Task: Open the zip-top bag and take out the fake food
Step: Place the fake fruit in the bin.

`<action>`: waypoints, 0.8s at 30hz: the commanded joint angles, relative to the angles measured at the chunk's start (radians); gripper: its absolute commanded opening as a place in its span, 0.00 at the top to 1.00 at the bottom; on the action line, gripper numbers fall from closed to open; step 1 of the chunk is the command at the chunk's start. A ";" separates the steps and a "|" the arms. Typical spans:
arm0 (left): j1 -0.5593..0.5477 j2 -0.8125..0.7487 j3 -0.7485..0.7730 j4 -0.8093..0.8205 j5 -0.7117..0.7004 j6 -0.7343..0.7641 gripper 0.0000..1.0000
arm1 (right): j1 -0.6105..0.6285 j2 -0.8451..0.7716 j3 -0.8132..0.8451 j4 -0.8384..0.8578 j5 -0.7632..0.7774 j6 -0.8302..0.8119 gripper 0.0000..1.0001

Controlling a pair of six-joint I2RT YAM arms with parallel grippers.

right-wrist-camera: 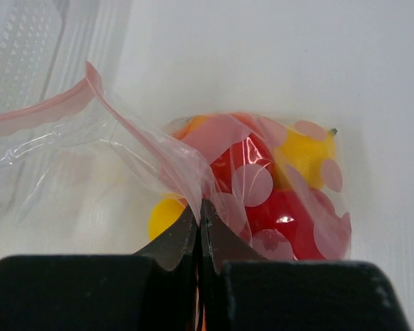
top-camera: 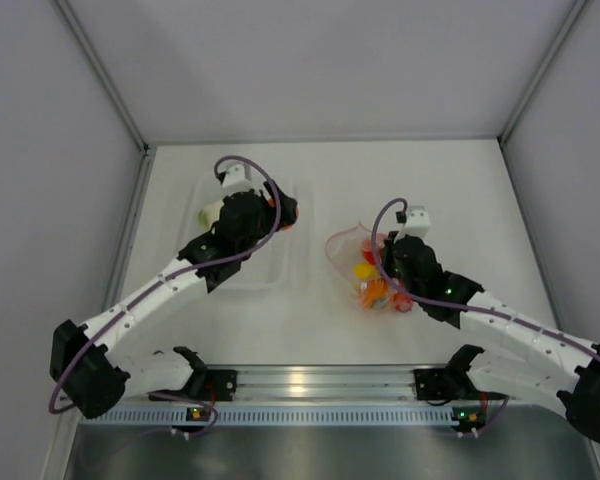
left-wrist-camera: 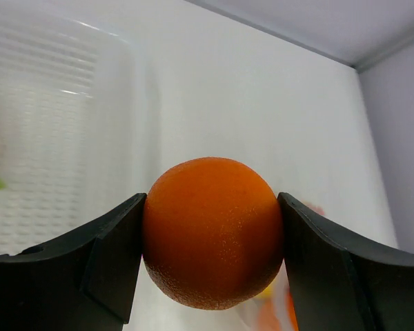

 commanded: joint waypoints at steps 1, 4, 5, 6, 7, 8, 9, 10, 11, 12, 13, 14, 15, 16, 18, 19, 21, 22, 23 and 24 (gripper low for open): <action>0.169 0.045 -0.018 -0.041 0.067 0.031 1.00 | 0.005 -0.063 0.055 -0.028 0.029 0.013 1.00; 0.261 0.120 0.011 -0.039 0.096 0.065 1.00 | 0.005 -0.083 0.054 -0.042 0.026 0.013 1.00; 0.301 0.164 0.020 -0.041 0.109 0.076 1.00 | 0.007 -0.083 0.055 -0.051 0.023 0.015 1.00; 0.321 0.189 0.031 -0.041 0.113 0.082 1.00 | 0.005 -0.088 0.057 -0.052 0.022 0.015 1.00; 0.333 0.214 0.054 -0.039 0.122 0.086 1.00 | 0.007 -0.091 0.057 -0.058 0.015 0.013 1.00; 0.349 0.265 0.064 -0.041 0.142 0.096 1.00 | 0.005 -0.094 0.055 -0.060 0.012 0.013 1.00; 0.381 0.292 0.078 -0.039 0.158 0.103 1.00 | 0.005 -0.095 0.054 -0.063 0.011 0.015 1.00; 0.390 0.319 0.092 -0.041 0.164 0.108 1.00 | 0.005 -0.100 0.052 -0.065 0.006 0.013 1.00; 0.405 0.368 0.118 -0.039 0.172 0.114 1.00 | 0.005 -0.105 0.052 -0.066 0.005 0.013 1.00; 0.413 0.392 0.130 -0.041 0.184 0.120 0.91 | 0.005 -0.108 0.055 -0.072 0.002 0.010 1.00; 0.419 0.413 0.141 -0.039 0.192 0.125 0.84 | 0.005 -0.111 0.060 -0.075 -0.001 0.009 1.00; 0.427 0.445 0.159 -0.041 0.196 0.126 0.74 | 0.005 -0.112 0.072 -0.083 -0.004 0.004 1.00; 0.430 0.461 0.167 -0.041 0.193 0.128 0.49 | 0.005 -0.112 0.078 -0.089 -0.009 0.000 1.00; 0.430 0.488 0.176 -0.044 0.193 0.131 0.42 | 0.005 -0.115 0.084 -0.106 -0.014 -0.003 1.00; 0.438 0.511 0.199 -0.053 0.204 0.131 0.33 | 0.005 -0.123 0.101 -0.115 -0.021 -0.014 1.00; 0.441 0.530 0.207 -0.061 0.207 0.128 0.31 | 0.005 -0.128 0.106 -0.127 -0.024 -0.017 1.00; 0.447 0.534 0.221 -0.071 0.234 0.128 0.11 | 0.005 -0.137 0.117 -0.138 -0.029 -0.023 1.00; 0.447 0.530 0.221 -0.071 0.242 0.125 0.02 | 0.005 -0.138 0.120 -0.143 -0.041 -0.027 1.00; 0.447 0.527 0.222 -0.071 0.248 0.123 0.02 | 0.005 -0.137 0.132 -0.158 -0.049 -0.033 1.00; 0.447 0.518 0.221 -0.071 0.257 0.120 0.02 | 0.005 -0.137 0.139 -0.166 -0.054 -0.034 1.00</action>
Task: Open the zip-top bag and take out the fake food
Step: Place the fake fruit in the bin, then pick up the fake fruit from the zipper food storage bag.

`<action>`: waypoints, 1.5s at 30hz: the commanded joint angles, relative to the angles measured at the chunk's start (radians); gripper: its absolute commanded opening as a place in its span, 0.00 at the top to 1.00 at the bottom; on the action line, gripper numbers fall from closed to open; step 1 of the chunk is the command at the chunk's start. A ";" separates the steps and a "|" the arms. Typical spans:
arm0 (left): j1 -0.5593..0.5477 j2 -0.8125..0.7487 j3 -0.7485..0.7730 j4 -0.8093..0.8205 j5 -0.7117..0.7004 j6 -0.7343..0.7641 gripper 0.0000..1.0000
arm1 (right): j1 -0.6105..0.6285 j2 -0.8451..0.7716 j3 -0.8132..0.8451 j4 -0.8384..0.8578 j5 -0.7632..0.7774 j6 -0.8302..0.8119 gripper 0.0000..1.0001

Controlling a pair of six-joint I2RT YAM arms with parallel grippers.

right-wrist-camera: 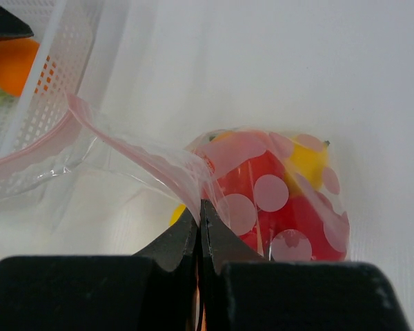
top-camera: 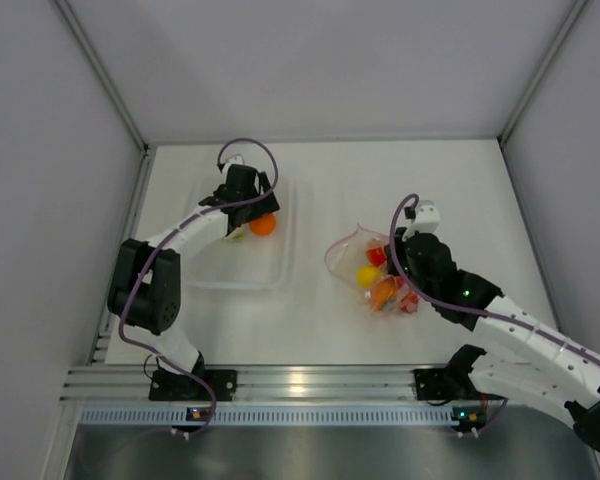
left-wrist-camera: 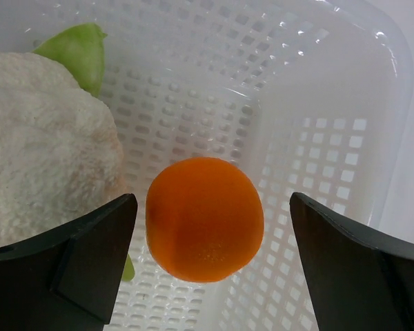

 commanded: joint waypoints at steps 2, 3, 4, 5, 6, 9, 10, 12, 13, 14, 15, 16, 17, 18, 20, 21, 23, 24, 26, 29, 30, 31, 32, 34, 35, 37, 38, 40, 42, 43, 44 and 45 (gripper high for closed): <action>0.008 -0.052 0.045 0.002 0.045 0.000 0.02 | 0.005 -0.006 0.089 -0.047 -0.043 -0.028 1.00; 0.009 -0.063 0.044 0.002 0.059 -0.001 0.02 | 0.005 -0.002 0.100 -0.055 -0.049 -0.029 1.00; 0.008 -0.090 0.038 0.004 0.071 -0.003 0.02 | 0.007 0.006 0.109 -0.063 -0.057 -0.029 1.00; 0.006 -0.107 0.033 0.004 0.083 -0.008 0.02 | 0.005 0.012 0.126 -0.075 -0.058 -0.032 1.00; 0.006 -0.129 0.026 0.004 0.097 -0.012 0.02 | 0.007 0.017 0.137 -0.083 -0.060 -0.032 1.00; 0.000 -0.228 0.000 0.005 0.181 -0.034 0.02 | 0.007 0.040 0.183 -0.113 -0.055 -0.034 1.00; -0.003 -0.280 -0.004 0.005 0.204 -0.038 0.02 | 0.007 0.052 0.197 -0.122 -0.052 -0.032 1.00; -0.021 -0.326 -0.008 0.005 0.278 -0.041 0.02 | 0.012 0.069 0.244 -0.142 -0.046 -0.038 1.00; -0.026 -0.366 -0.010 0.007 0.345 -0.043 0.02 | 0.015 0.089 0.261 -0.165 -0.038 -0.045 1.00; -0.033 -0.385 -0.010 0.005 0.378 -0.043 0.02 | 0.021 0.095 0.298 -0.175 -0.032 -0.051 1.00; -0.036 -0.402 -0.011 0.005 0.407 -0.044 0.03 | 0.024 0.104 0.315 -0.181 -0.032 -0.055 1.00; -0.041 -0.441 -0.011 0.005 0.436 -0.047 0.04 | 0.028 0.127 0.333 -0.205 -0.017 -0.064 1.00; -0.055 -0.463 -0.014 0.005 0.471 -0.051 0.04 | 0.039 0.138 0.367 -0.214 -0.012 -0.068 1.00; -0.067 -0.484 -0.014 0.005 0.484 -0.049 0.05 | 0.045 0.148 0.384 -0.224 -0.008 -0.071 1.00; -0.114 -0.541 -0.008 0.005 0.504 -0.047 0.06 | 0.057 0.181 0.417 -0.227 -0.012 -0.072 1.00; -0.136 -0.557 -0.004 0.008 0.516 -0.049 0.08 | 0.061 0.190 0.427 -0.225 -0.015 -0.072 1.00; -0.218 -0.590 0.022 0.007 0.511 -0.031 0.12 | 0.076 0.218 0.447 -0.207 -0.022 -0.060 1.00; -0.252 -0.597 0.032 0.005 0.492 -0.023 0.14 | 0.084 0.225 0.451 -0.199 -0.020 -0.054 1.00; -0.353 -0.610 0.058 0.005 0.462 0.006 0.17 | 0.097 0.253 0.459 -0.172 -0.022 -0.039 1.00; -0.463 -0.609 0.070 0.004 0.387 0.049 0.23 | 0.114 0.290 0.464 -0.135 -0.028 -0.026 1.00; -0.484 -0.598 0.069 0.002 0.377 0.078 0.25 | 0.116 0.306 0.464 -0.127 -0.032 -0.020 1.00; -0.515 -0.589 0.058 0.002 0.369 0.086 0.26 | 0.117 0.310 0.456 -0.118 -0.037 -0.017 1.00; -0.523 -0.581 0.050 0.004 0.370 0.094 0.29 | 0.117 0.313 0.451 -0.094 -0.041 -0.014 1.00; -0.546 -0.555 0.021 0.005 0.341 0.118 0.31 | 0.119 0.319 0.438 -0.080 -0.051 -0.012 1.00; -0.555 -0.546 0.006 0.011 0.329 0.126 0.34 | 0.119 0.320 0.435 -0.078 -0.051 -0.012 1.00; -0.586 -0.534 -0.046 0.097 0.318 0.156 0.39 | 0.119 0.322 0.422 -0.069 -0.052 -0.011 1.00; -0.593 -0.534 -0.104 0.134 0.335 0.163 0.43 | 0.119 0.322 0.418 -0.069 -0.054 -0.011 1.00; -0.619 -0.526 -0.157 0.227 0.367 0.173 0.44 | 0.117 0.317 0.407 -0.066 -0.052 -0.011 1.00; -0.641 -0.508 -0.203 0.296 0.363 0.198 0.46 | 0.114 0.314 0.402 -0.066 -0.057 -0.011 1.00; -0.661 -0.496 -0.209 0.307 0.357 0.207 0.47 | 0.110 0.314 0.399 -0.073 -0.058 -0.011 1.00; -0.670 -0.477 -0.217 0.314 0.328 0.218 0.48 | 0.110 0.314 0.401 -0.079 -0.058 -0.011 1.00; -0.688 -0.469 -0.220 0.315 0.317 0.244 0.48 | 0.107 0.311 0.399 -0.084 -0.058 -0.006 1.00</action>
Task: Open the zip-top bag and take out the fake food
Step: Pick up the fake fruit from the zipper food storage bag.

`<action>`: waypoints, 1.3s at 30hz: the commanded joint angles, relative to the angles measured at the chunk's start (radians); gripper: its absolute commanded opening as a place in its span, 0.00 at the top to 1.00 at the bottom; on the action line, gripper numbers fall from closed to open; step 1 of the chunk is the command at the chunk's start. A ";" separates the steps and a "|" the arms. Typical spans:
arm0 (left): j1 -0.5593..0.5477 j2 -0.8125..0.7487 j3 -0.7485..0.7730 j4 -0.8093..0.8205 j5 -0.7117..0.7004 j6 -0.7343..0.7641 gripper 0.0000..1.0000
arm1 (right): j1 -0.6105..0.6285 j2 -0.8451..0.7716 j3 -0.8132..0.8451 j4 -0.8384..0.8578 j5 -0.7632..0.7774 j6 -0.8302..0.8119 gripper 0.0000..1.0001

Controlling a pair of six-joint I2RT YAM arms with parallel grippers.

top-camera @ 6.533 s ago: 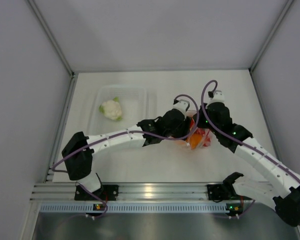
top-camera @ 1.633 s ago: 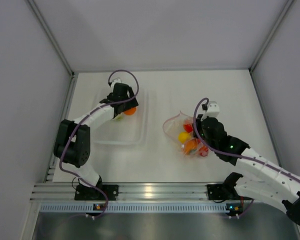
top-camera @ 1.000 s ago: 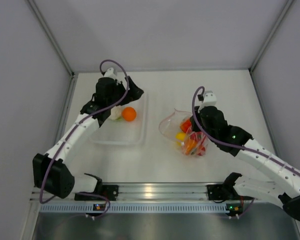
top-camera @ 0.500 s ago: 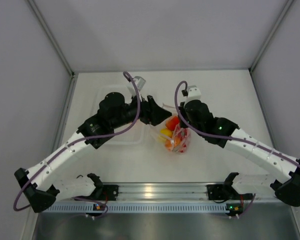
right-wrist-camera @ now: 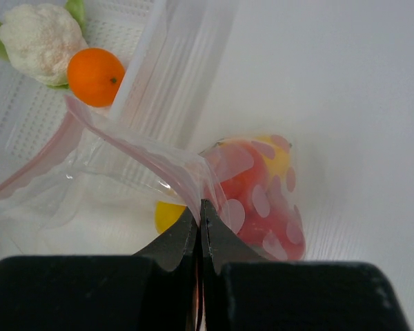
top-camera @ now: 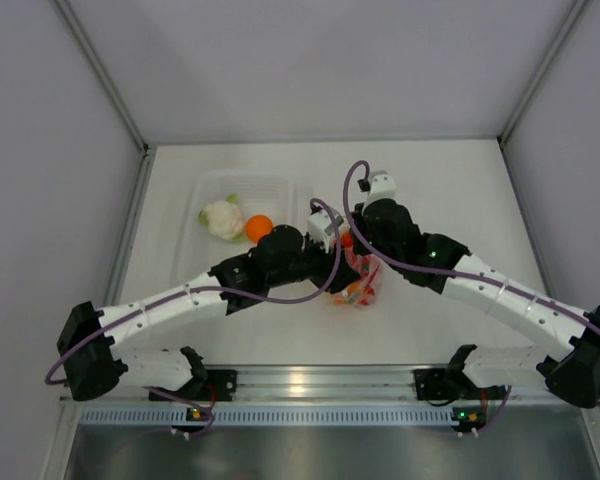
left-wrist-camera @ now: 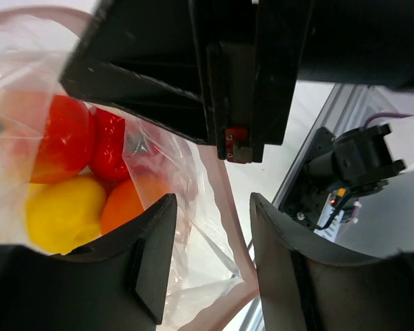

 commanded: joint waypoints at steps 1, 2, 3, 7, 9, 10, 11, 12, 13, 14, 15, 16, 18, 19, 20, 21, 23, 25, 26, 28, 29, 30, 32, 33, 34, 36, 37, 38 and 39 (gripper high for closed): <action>-0.046 0.025 -0.010 0.154 -0.069 0.088 0.49 | -0.004 -0.021 -0.008 0.056 0.000 0.018 1.00; -0.054 0.044 -0.014 0.155 -0.089 0.094 0.48 | -0.005 -0.027 -0.014 0.057 -0.001 0.018 1.00; -0.060 0.051 -0.021 0.155 -0.106 0.097 0.48 | -0.005 -0.041 -0.026 0.058 -0.006 0.021 1.00; -0.062 0.084 -0.046 0.155 -0.216 0.074 0.51 | -0.014 -0.081 -0.063 0.059 -0.004 0.025 1.00; -0.062 0.075 -0.055 0.159 -0.278 0.042 0.52 | -0.017 -0.101 -0.081 0.046 0.011 0.019 1.00; -0.062 0.072 -0.067 0.162 -0.298 0.033 0.52 | -0.019 -0.105 -0.086 0.042 0.014 0.013 1.00; -0.062 0.056 -0.073 0.164 -0.311 0.007 0.52 | -0.017 -0.113 -0.091 0.028 0.026 0.009 1.00; -0.062 0.047 -0.078 0.170 -0.333 -0.003 0.52 | -0.017 -0.115 -0.095 0.022 0.028 0.001 1.00; -0.062 0.036 -0.086 0.171 -0.342 -0.012 0.52 | -0.019 -0.116 -0.097 0.016 0.028 -0.004 1.00; -0.063 0.018 -0.089 0.171 -0.354 -0.030 0.52 | -0.019 -0.124 -0.098 0.011 0.026 -0.014 1.00; -0.062 0.007 -0.093 0.171 -0.368 -0.041 0.52 | -0.019 -0.130 -0.104 0.008 0.028 -0.019 1.00; -0.062 -0.004 -0.095 0.171 -0.399 -0.047 0.52 | -0.019 -0.138 -0.109 0.008 0.026 -0.021 1.00; -0.062 -0.027 -0.104 0.170 -0.440 -0.072 0.52 | -0.019 -0.158 -0.121 0.015 0.007 -0.031 1.00; -0.062 -0.030 -0.104 0.170 -0.472 -0.075 0.52 | -0.019 -0.164 -0.126 0.020 -0.003 -0.033 1.00; -0.062 -0.036 -0.103 0.171 -0.477 -0.081 0.52 | -0.019 -0.176 -0.131 0.025 -0.018 -0.037 1.00; -0.062 -0.039 -0.099 0.171 -0.473 -0.080 0.52 | -0.019 -0.178 -0.138 0.028 -0.023 -0.037 1.00; -0.063 -0.047 -0.086 0.177 -0.425 -0.069 0.48 | -0.019 -0.175 -0.141 0.022 -0.020 -0.042 1.00; -0.062 -0.048 -0.073 0.179 -0.379 -0.058 0.37 | -0.017 -0.167 -0.141 0.011 -0.010 -0.044 1.00; -0.062 -0.048 -0.066 0.179 -0.350 -0.049 0.36 | -0.017 -0.162 -0.141 0.008 -0.010 -0.044 1.00; -0.062 -0.053 -0.052 0.179 -0.341 -0.046 0.34 | -0.019 -0.164 -0.146 0.009 -0.007 -0.042 1.00; -0.062 -0.056 -0.050 0.179 -0.351 -0.043 0.34 | -0.019 -0.164 -0.147 0.011 -0.007 -0.041 1.00; -0.062 -0.059 -0.047 0.179 -0.362 -0.043 0.34 | -0.019 -0.167 -0.149 0.011 -0.007 -0.042 1.00; -0.062 -0.060 -0.043 0.178 -0.423 -0.023 0.37 | -0.019 -0.174 -0.152 0.017 -0.009 -0.041 1.00; -0.060 -0.054 -0.038 0.178 -0.446 -0.014 0.39 | -0.017 -0.176 -0.155 0.016 -0.009 -0.042 1.00; -0.062 -0.045 -0.027 0.176 -0.460 -0.008 0.41 | -0.019 -0.179 -0.157 0.019 -0.010 -0.041 1.00; -0.054 -0.004 -0.003 0.164 -0.453 0.012 0.45 | -0.017 -0.196 -0.161 0.028 -0.012 -0.038 1.00; -0.054 0.016 0.012 0.139 -0.451 0.012 0.48 | -0.019 -0.202 -0.164 0.031 -0.012 -0.036 1.00; -0.053 0.056 0.038 0.132 -0.444 0.011 0.51 | -0.019 -0.216 -0.166 0.032 -0.009 -0.031 1.00; -0.053 0.073 0.046 0.127 -0.431 0.008 0.53 | -0.017 -0.220 -0.167 0.035 0.005 -0.027 1.00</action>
